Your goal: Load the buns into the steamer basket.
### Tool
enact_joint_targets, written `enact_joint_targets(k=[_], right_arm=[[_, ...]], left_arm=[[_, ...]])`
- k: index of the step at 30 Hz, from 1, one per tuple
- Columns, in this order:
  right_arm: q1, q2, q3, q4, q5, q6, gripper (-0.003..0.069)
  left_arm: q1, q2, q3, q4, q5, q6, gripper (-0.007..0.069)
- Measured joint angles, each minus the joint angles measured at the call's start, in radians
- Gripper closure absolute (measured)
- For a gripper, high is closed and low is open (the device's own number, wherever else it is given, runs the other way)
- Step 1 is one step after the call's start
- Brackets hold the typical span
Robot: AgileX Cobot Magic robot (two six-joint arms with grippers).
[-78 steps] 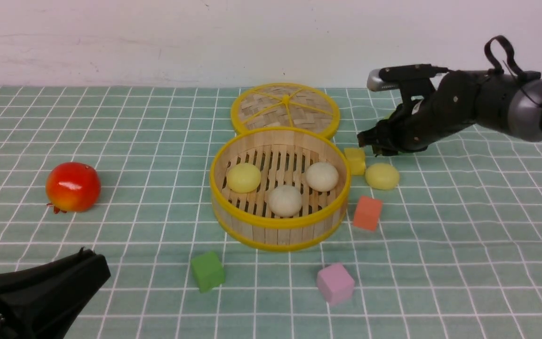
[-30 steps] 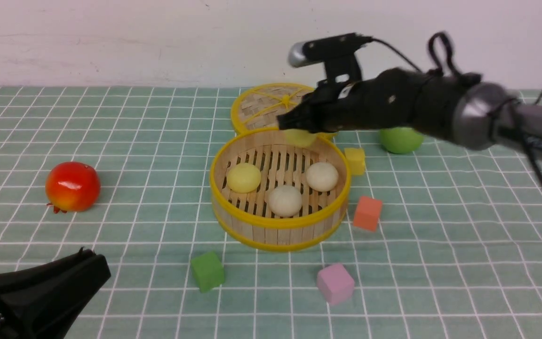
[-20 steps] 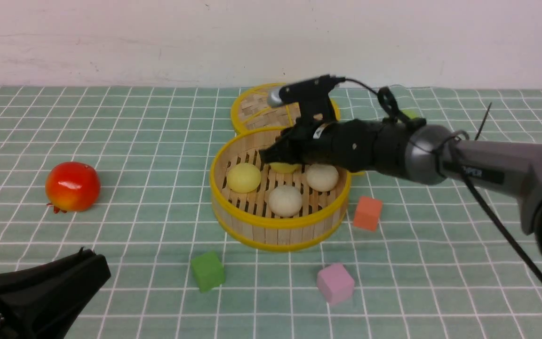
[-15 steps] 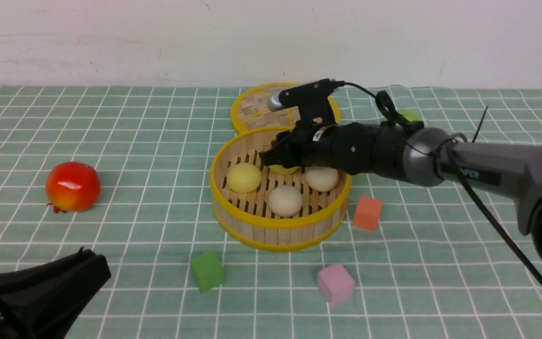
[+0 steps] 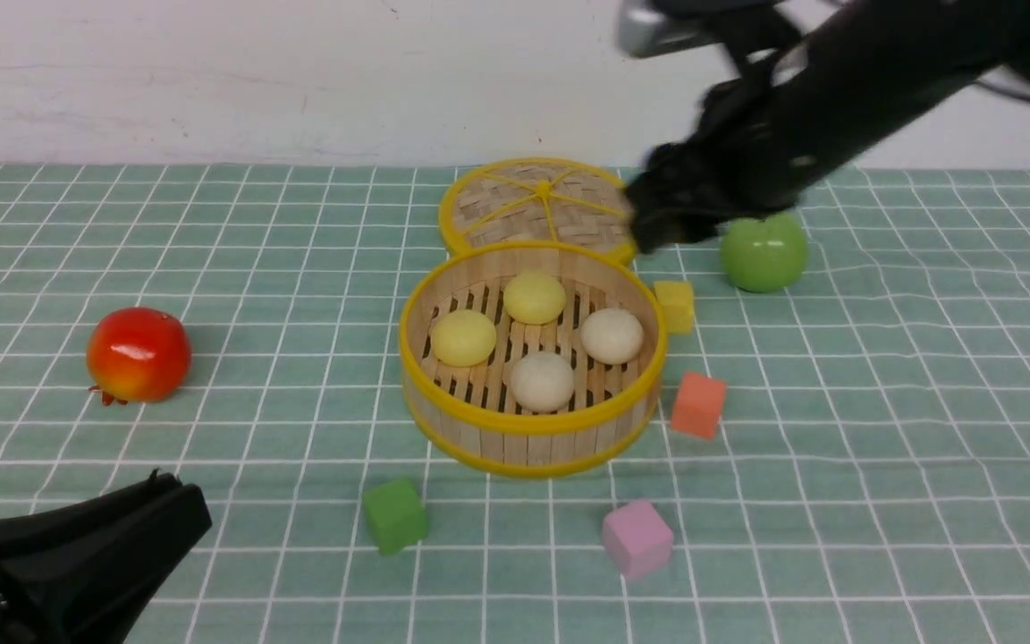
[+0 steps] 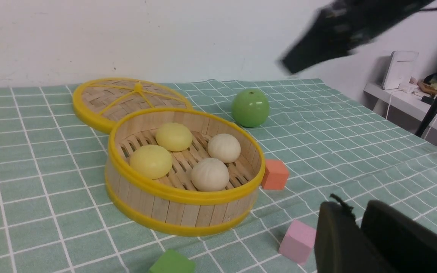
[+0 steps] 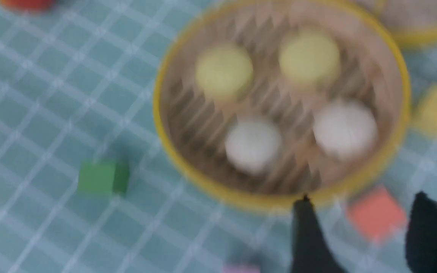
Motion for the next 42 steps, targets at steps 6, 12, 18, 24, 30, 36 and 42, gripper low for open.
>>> enact_joint_targets(k=[6, 12, 18, 24, 30, 36, 42], right_arm=[[0.0, -0.262, 0.147, -0.039, 0.203, 0.103, 0.0615], [0.0, -0.48, 0.275, 0.0, 0.27, 0.122, 0.0678], [0.0, -0.626, 0.284, 0.014, 0.276, 0.122, 0.0678], [-0.006, -0.712, 0.313, -0.04, 0.276, 0.097, 0.0678], [-0.176, -0.999, 0.697, -0.108, 0.068, 0.091, 0.0676], [-0.322, -1.419, 1.29, -0.161, -0.378, 0.091, 0.0675], [-0.372, -1.695, 1.673, -0.196, -0.519, 0.097, 0.0673]], left_arm=[[0.0, 0.0, 0.0, 0.0, 0.009, 0.0, 0.0522], [0.0, 0.0, 0.0, 0.0, 0.011, 0.0, 0.0515], [0.0, 0.0, 0.0, 0.0, 0.011, 0.0, 0.0513], [0.0, 0.0, 0.0, 0.0, 0.012, 0.0, 0.0513], [0.0, 0.001, 0.0, 0.0, 0.013, 0.0, 0.0512], [0.0, 0.001, 0.0, 0.0, 0.014, 0.0, 0.0508], [0.0, 0.001, 0.0, 0.0, 0.015, 0.0, 0.0501]])
